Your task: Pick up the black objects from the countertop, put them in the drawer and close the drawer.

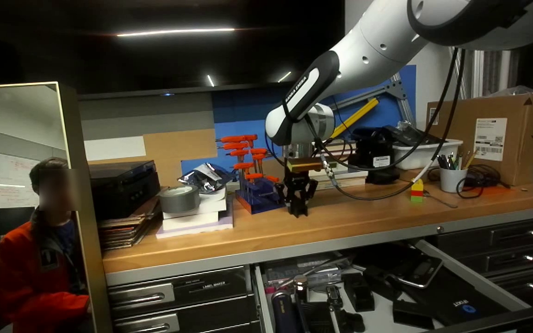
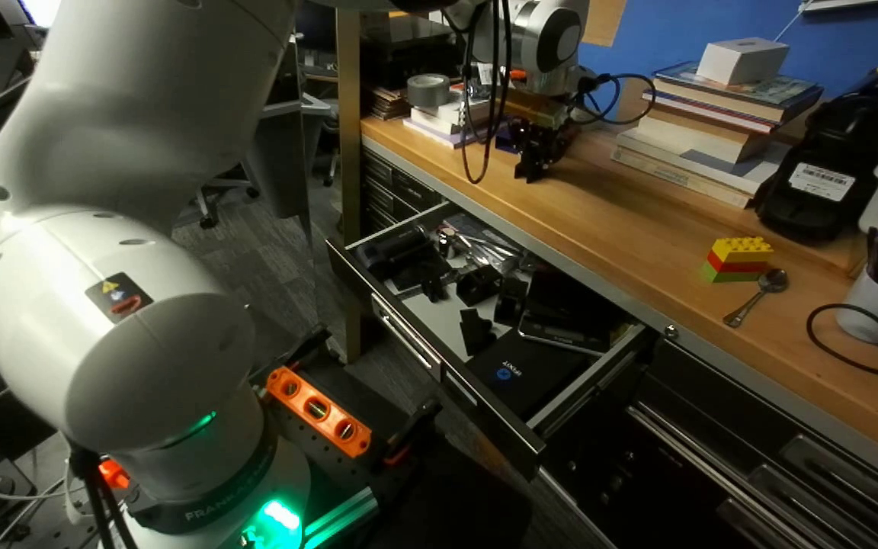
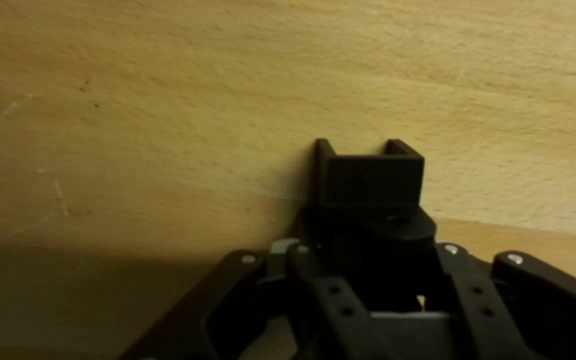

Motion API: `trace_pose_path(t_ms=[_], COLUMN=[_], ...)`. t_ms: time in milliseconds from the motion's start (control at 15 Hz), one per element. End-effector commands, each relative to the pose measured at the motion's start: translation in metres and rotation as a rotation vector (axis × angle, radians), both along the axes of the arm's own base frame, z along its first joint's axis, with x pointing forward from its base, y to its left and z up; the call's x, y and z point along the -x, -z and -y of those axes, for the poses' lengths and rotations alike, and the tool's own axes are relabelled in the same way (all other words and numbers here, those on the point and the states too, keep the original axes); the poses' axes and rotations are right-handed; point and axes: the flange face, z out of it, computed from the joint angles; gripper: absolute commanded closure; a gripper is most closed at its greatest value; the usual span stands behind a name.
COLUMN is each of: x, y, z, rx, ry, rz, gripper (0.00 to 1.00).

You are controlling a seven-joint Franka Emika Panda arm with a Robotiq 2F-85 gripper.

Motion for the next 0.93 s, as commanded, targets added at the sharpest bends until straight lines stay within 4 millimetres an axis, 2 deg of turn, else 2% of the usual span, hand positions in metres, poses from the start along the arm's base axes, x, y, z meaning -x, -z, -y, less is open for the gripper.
trace_pose_path(t_ms=[0,67,333,667,867], x=[0.000,0.005,0.029,0.084,0.121], y=[-0.001,-0.002,-0.008,-0.011,-0.009], z=[-0.002,-0.002,-0.002,0.006,0.008], rx=[0.016,0.028,0.071,0.099,0.115], ry=[0.011,0.018,0.014,0.155,0.331], rz=[-0.031,-0.037,-0.063,-0.099,-0.107], gripper=[0.82,0.77,0.77,0.77,0.77])
